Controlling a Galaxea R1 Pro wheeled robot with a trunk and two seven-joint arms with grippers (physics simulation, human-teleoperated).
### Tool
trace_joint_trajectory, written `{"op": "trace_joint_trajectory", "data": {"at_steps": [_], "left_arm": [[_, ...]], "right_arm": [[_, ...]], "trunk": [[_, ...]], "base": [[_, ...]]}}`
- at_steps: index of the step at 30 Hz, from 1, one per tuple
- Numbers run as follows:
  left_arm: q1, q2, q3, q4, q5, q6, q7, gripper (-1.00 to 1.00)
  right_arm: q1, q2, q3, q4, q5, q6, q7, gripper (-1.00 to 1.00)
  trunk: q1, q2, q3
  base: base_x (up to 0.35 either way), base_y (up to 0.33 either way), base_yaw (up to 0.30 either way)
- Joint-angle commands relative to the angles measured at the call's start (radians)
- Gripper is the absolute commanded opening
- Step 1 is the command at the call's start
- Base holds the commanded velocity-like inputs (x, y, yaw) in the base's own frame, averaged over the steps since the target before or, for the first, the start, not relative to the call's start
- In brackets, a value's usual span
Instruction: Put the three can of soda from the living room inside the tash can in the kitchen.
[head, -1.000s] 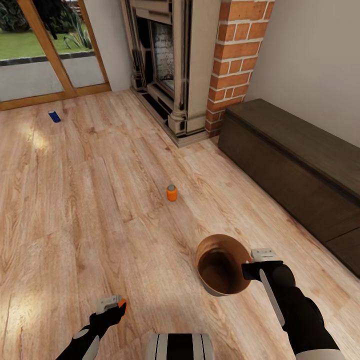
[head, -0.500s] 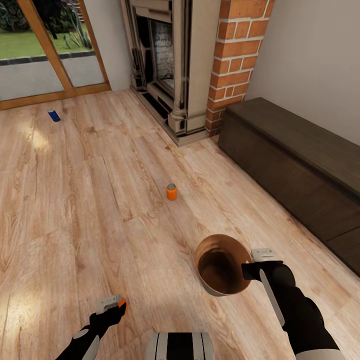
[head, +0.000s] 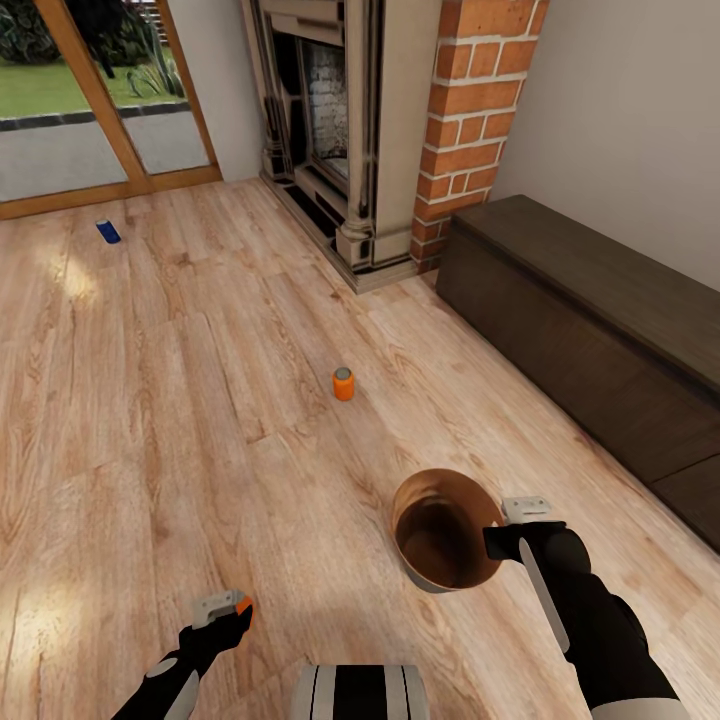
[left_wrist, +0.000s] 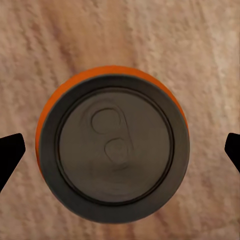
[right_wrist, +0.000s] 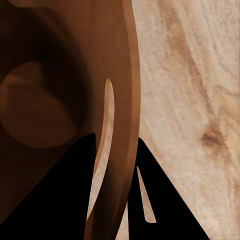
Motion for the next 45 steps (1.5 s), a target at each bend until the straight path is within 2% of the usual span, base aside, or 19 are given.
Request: {"op": "trace_joint_trajectory", "data": {"at_steps": [1, 19, 20, 37, 45], "left_arm": [[0.000, 0.000, 0.000, 0.000, 0.000, 0.000, 0.000, 1.00], [0.000, 0.000, -0.001, 0.000, 0.000, 0.000, 0.000, 1.00], [0.000, 0.000, 0.000, 0.000, 0.000, 0.000, 0.000, -1.00], [0.000, 0.000, -0.001, -0.005, 0.000, 0.000, 0.000, -1.00], [0.000, 0.000, -0.001, -0.005, 0.000, 0.000, 0.000, -1.00]], "right_arm": [[0.000, 0.000, 0.000, 0.000, -0.013, 0.000, 0.003, -1.00], [0.000, 0.000, 0.000, 0.000, -0.013, 0.000, 0.003, -1.00], [0.000, 0.000, 0.000, 0.000, -0.013, 0.000, 0.003, -1.00], [0.000, 0.000, 0.000, 0.000, -0.013, 0.000, 0.003, -1.00], [0.000, 0.000, 0.000, 0.000, -0.013, 0.000, 0.003, -1.00]], "trunk": [[0.000, 0.000, 0.000], [0.008, -0.014, -0.006], [0.008, -0.014, -0.006], [0.008, -0.014, -0.006], [-0.023, 0.042, 0.019]], "base": [[0.000, 0.000, 0.000], [0.000, 0.000, 0.000], [0.000, 0.000, 0.000], [0.000, 0.000, 0.000], [0.000, 0.000, 0.000]]}}
